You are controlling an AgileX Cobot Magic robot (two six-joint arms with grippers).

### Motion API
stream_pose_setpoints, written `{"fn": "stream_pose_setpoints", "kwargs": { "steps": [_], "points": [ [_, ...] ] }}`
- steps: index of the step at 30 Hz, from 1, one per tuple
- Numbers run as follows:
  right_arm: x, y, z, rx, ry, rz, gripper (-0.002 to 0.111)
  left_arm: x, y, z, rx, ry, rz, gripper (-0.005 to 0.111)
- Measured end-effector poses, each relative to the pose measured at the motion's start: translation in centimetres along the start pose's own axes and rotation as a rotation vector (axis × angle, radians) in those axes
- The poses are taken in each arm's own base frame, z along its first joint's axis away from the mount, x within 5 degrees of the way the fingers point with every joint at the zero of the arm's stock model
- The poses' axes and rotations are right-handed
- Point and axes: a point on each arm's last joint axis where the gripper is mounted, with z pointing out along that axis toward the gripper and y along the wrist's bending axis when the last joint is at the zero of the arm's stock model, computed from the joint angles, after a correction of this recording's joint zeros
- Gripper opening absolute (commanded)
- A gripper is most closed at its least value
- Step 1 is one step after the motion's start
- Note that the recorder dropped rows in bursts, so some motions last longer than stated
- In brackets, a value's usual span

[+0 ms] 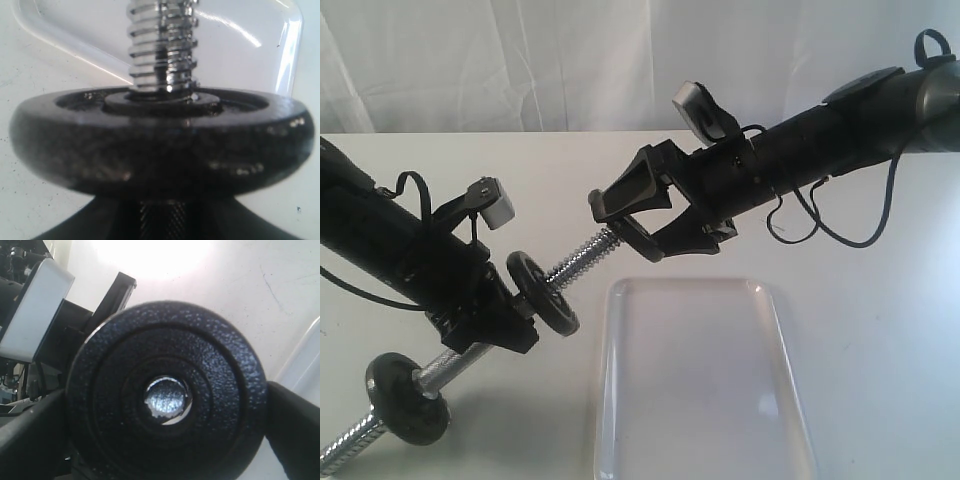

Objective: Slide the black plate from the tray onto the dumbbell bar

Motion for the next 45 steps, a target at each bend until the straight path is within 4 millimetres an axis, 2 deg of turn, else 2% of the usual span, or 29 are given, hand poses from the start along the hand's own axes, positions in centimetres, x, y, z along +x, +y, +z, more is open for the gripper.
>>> {"fn": "stream_pose_setpoints", "kwargs": {
  "steps": [11, 29, 45],
  "points": [
    [0.1, 0.5, 1.0, 0.002, 0.014, -0.011, 0.0, 0.0, 0.0, 0.0, 0.004, 0.003, 0.002, 0.0],
    [0.0, 0.6, 1.1, -0.005, 0.0, -0.006, 0.0, 0.0, -0.1, 0.0, 0.005, 0.003, 0.003, 0.0],
    [0.9, 0.4, 1.9, -0.065, -0.033, 0.067, 0.0, -0.1, -0.1, -0.1, 0.009, -0.004, 0.015, 0.0]
  ]
}}
